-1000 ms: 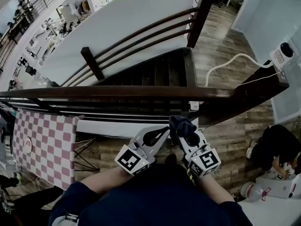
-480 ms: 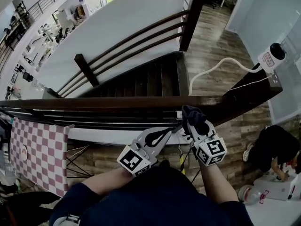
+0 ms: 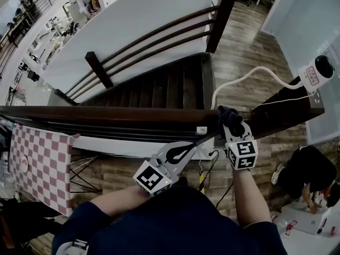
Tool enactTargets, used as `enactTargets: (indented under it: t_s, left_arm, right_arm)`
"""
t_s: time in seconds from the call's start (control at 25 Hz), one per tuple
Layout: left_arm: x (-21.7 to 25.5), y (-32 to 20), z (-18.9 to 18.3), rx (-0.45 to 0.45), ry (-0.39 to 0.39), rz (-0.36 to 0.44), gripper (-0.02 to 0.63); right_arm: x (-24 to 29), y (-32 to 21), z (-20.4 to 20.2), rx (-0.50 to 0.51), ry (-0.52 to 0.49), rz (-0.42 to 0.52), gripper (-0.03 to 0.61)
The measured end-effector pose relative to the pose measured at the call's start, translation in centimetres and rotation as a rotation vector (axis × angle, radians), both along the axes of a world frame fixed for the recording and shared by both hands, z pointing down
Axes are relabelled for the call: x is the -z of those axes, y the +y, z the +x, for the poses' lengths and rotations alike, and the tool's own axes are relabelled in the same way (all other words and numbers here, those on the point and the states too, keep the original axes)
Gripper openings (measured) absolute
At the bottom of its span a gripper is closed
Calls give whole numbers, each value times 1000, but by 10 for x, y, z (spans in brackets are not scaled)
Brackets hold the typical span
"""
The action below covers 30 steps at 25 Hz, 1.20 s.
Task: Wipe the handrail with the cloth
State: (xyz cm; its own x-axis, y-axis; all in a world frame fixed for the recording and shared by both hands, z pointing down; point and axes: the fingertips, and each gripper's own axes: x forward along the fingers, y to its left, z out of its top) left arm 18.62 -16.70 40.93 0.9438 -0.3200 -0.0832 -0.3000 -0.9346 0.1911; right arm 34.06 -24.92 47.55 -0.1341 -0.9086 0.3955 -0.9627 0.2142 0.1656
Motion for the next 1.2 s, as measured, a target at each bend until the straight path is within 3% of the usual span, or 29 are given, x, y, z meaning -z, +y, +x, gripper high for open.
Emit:
enactTargets:
  t_s: [0.2, 0.48, 1.2]
  left_arm:
    - [-6, -12, -27, 64, -3, -18, -5]
    - [-15, -24, -79, 133, 13, -29, -5]
    - [-13, -36, -279, 356, 12, -17, -5]
  right_arm:
    - [-23, -16, -15, 9, 111, -81, 91]
    - [-26, -32, -63, 65, 165, -106, 91]
    - [-26, -93, -335, 337, 207, -122, 91]
